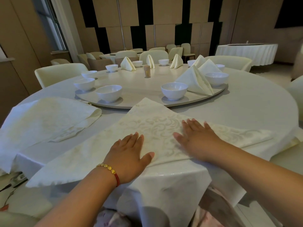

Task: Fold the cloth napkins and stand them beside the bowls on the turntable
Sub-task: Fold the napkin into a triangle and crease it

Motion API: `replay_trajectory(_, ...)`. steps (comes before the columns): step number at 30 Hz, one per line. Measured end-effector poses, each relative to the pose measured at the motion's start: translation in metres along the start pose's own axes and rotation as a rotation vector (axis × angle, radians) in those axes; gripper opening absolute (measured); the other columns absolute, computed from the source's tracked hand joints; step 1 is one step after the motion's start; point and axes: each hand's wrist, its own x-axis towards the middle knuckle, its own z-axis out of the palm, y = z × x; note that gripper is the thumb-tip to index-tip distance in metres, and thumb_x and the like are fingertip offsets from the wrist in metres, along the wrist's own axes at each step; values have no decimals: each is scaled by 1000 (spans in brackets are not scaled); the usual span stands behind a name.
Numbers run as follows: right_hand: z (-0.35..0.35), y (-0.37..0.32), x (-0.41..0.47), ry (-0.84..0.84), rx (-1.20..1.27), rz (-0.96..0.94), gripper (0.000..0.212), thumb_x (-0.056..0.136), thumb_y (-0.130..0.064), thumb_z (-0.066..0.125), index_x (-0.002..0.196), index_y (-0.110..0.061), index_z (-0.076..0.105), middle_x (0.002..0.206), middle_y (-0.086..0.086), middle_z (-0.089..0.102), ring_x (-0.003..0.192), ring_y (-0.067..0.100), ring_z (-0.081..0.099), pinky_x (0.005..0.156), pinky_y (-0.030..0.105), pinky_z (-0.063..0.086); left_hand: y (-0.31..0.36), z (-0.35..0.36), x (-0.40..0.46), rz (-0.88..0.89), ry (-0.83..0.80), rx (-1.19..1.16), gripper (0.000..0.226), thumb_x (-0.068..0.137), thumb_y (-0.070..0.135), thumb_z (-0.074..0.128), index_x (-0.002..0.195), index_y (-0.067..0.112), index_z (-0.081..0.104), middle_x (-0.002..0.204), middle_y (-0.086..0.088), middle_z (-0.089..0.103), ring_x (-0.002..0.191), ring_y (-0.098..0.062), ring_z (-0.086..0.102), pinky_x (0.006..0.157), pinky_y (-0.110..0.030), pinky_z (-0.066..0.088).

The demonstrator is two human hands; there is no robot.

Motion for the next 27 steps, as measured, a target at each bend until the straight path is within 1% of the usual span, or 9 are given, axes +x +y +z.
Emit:
replay_trajectory(3,-9,-54,-8,56,249,-233,73,95,-61,10,154,-21,-2,162,-5,-6,147,8,-11,120,36,-7,-3,5,4,13,21,-15,77,91,67,13,154,26,-2,161,4,-5,148,-14,-3,120,-39,6)
replay_trajectory(7,-4,-89,-11,-147,576,-397,69,96,-60,13,154,-23,7,161,-12,3,146,1,-2,117,24,-6,-8,9,5,114,133,-81,73,84,62,21,151,34,17,156,9,22,141,-12,21,115,-39,23)
replay_trajectory(9,2,-88,-10,-193,601,-414,72,93,-64,13,154,-26,10,160,-14,5,145,-2,0,116,22,-7,-14,9,4,142,150,-122,59,91,51,28,148,34,25,151,10,30,137,-13,28,114,-39,26)
replay_trajectory(12,2,-84,-12,-244,574,-416,68,93,-63,13,153,-32,7,157,-20,3,139,-10,-3,113,17,-8,-31,8,-2,136,91,-88,57,98,54,18,152,37,11,160,10,9,147,-10,8,120,-36,11)
replay_trajectory(14,3,-84,-10,-234,468,-418,65,97,-57,13,154,-28,5,160,-14,1,143,-4,-4,114,19,-8,-47,5,-10,79,49,-65,59,98,56,17,152,37,4,160,12,-1,147,-6,-2,121,-32,3)
replay_trajectory(18,8,-87,-8,-199,330,-425,74,93,-64,11,155,-24,3,161,-8,-3,146,2,-8,117,23,-7,-83,-2,-35,-47,158,-214,57,96,53,35,149,33,25,157,12,20,144,-8,18,115,-25,12)
replay_trajectory(21,13,-86,-7,-174,356,-432,115,58,-88,-7,154,-27,5,161,-13,-3,145,-2,-9,117,22,-8,-114,-3,-57,-236,424,-486,45,89,41,59,130,24,54,133,7,50,120,-9,45,98,-19,30)
replay_trajectory(23,15,-86,-6,-165,337,-441,128,45,-95,-15,154,-30,5,160,-16,-4,144,-4,-10,117,23,-8,-137,-1,-72,-387,552,-472,40,86,37,65,120,17,60,119,2,55,104,-9,48,91,-22,36)
replay_trajectory(27,17,-94,-6,-163,262,-480,130,42,-96,-18,153,-32,2,159,-17,-8,143,-5,-13,117,23,-10,-172,4,-95,-541,514,-423,30,87,42,63,82,12,63,77,1,55,67,-11,49,62,-24,41)
